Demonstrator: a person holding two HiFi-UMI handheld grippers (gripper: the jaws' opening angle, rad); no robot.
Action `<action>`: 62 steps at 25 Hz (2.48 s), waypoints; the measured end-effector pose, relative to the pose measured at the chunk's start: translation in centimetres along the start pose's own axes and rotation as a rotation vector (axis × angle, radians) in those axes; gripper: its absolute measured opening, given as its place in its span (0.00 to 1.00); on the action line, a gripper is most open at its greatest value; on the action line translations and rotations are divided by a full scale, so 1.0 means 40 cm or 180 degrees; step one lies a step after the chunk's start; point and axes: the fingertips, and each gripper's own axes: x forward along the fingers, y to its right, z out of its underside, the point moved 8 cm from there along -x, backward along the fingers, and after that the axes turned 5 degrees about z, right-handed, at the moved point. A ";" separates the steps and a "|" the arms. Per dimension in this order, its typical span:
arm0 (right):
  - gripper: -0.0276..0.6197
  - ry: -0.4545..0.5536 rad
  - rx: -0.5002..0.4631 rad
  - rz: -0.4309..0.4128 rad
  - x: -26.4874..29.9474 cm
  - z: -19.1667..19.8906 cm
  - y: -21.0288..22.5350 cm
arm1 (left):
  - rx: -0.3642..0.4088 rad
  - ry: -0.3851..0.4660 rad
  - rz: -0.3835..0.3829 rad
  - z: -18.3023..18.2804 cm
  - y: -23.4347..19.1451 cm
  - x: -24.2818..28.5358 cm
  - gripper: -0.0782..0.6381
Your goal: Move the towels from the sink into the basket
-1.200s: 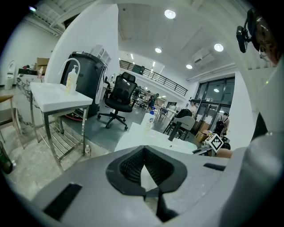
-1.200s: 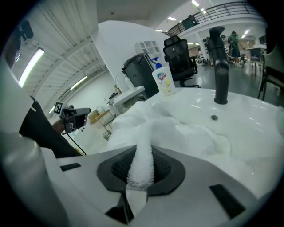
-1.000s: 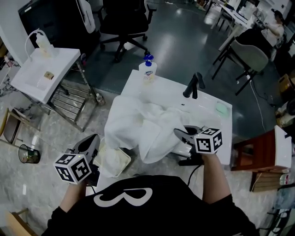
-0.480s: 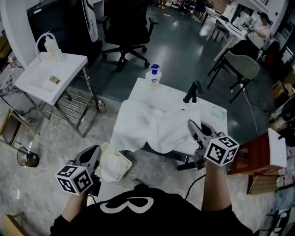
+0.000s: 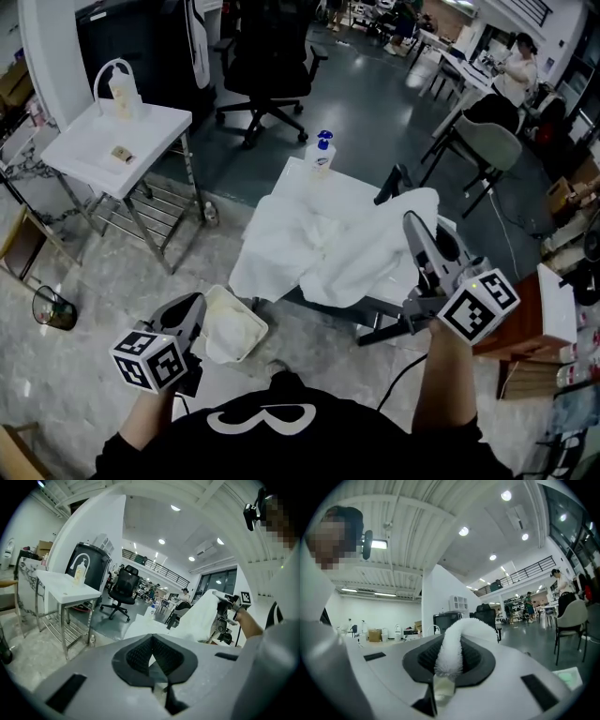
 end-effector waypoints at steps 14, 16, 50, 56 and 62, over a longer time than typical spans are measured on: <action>0.13 0.0420 -0.0336 -0.0796 -0.012 -0.154 -0.385 | 0.0016 0.0225 -0.0142 0.010 -0.043 -0.233 0.12; 0.13 0.0314 -0.0287 -0.0943 0.006 -0.120 -0.433 | 0.0000 0.0255 -0.0216 0.017 -0.052 -0.275 0.12; 0.13 -0.2769 -0.0739 -0.1743 0.527 1.002 -0.541 | -0.0959 0.0260 -0.1545 0.242 -0.263 -0.332 0.12; 0.13 -0.3118 -0.0906 -0.1836 0.577 1.165 -0.534 | -0.1092 0.0164 -0.1746 0.287 -0.268 -0.309 0.12; 0.22 -0.3678 -0.0982 -0.1866 0.590 1.305 -0.513 | -0.1272 0.0130 -0.1923 0.341 -0.265 -0.320 0.12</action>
